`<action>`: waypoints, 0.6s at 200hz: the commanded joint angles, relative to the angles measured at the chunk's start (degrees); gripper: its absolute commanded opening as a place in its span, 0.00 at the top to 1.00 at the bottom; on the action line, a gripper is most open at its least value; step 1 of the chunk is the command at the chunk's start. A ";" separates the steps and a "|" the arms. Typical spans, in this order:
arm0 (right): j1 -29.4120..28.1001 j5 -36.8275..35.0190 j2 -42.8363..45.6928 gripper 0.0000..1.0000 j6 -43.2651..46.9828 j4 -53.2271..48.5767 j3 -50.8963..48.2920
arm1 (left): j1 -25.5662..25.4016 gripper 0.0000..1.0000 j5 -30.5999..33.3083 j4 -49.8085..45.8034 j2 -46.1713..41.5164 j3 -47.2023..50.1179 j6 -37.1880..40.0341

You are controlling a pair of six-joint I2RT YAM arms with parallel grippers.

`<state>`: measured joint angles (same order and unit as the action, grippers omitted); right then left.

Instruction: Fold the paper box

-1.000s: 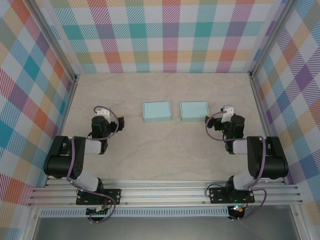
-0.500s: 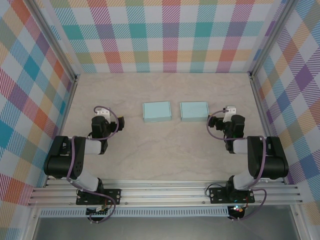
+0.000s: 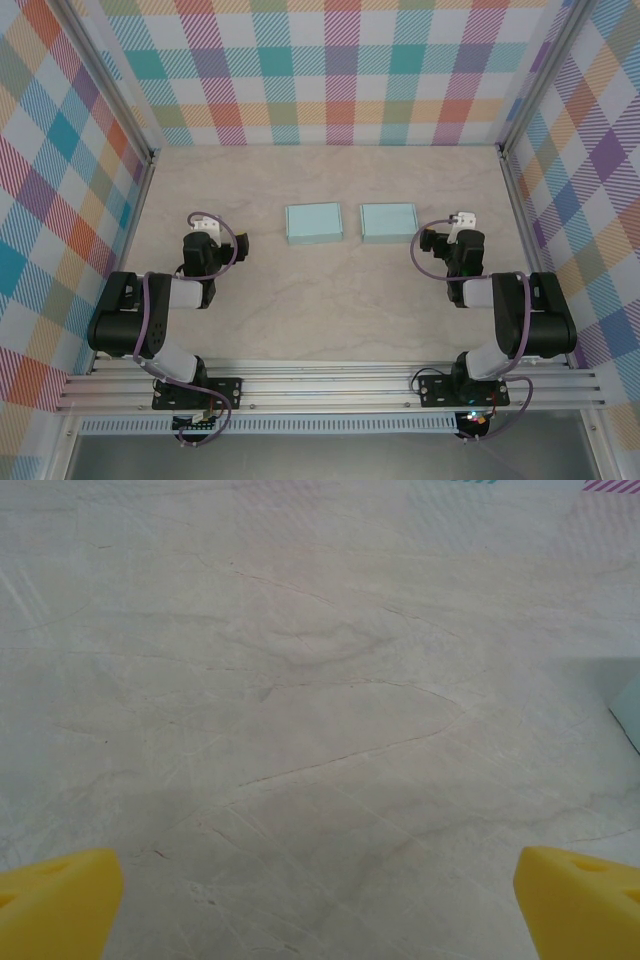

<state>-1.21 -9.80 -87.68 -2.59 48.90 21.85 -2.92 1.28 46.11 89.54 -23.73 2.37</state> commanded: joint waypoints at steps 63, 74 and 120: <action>-0.46 -0.66 -0.12 0.00 -0.87 1.81 -0.14 | 0.39 0.00 -0.66 -0.21 0.29 -0.63 -0.68; -0.41 -0.66 -0.12 0.00 -0.89 1.75 -0.16 | 0.36 0.00 -0.67 -0.16 0.29 -0.62 -0.65; -0.45 -0.66 -0.12 0.00 -0.90 1.81 -0.14 | 0.36 0.00 -0.66 -0.17 0.29 -0.69 -0.61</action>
